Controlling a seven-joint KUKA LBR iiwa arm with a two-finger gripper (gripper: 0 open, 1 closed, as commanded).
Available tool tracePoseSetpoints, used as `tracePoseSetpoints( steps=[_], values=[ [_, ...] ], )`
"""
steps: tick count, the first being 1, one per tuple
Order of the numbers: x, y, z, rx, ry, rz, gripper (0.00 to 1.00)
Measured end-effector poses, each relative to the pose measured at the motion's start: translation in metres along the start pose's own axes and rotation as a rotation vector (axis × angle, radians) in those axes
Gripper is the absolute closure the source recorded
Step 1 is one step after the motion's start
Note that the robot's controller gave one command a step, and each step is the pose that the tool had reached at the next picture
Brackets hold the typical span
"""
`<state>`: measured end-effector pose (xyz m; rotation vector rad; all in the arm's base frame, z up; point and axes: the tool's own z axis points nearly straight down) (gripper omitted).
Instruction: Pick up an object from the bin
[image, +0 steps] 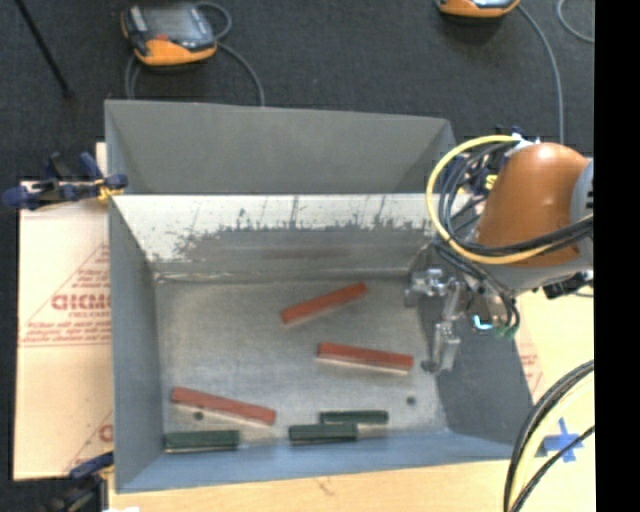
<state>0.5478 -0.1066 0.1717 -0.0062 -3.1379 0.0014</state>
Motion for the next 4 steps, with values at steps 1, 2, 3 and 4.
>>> tracePoseSetpoints(
  steps=[1, 2, 3, 4],
  values=[
    [-0.002, 0.0, -0.005, 0.001, -0.008, -0.003, 0.0],
    [-0.005, 0.053, 0.1, -0.001, -0.011, 0.053, 1.0],
    [-0.005, 0.053, 0.1, 0.0, -0.011, 0.052, 1.0],
    [-0.034, 0.054, -0.061, 0.002, -0.013, -0.026, 1.0]
  ],
)
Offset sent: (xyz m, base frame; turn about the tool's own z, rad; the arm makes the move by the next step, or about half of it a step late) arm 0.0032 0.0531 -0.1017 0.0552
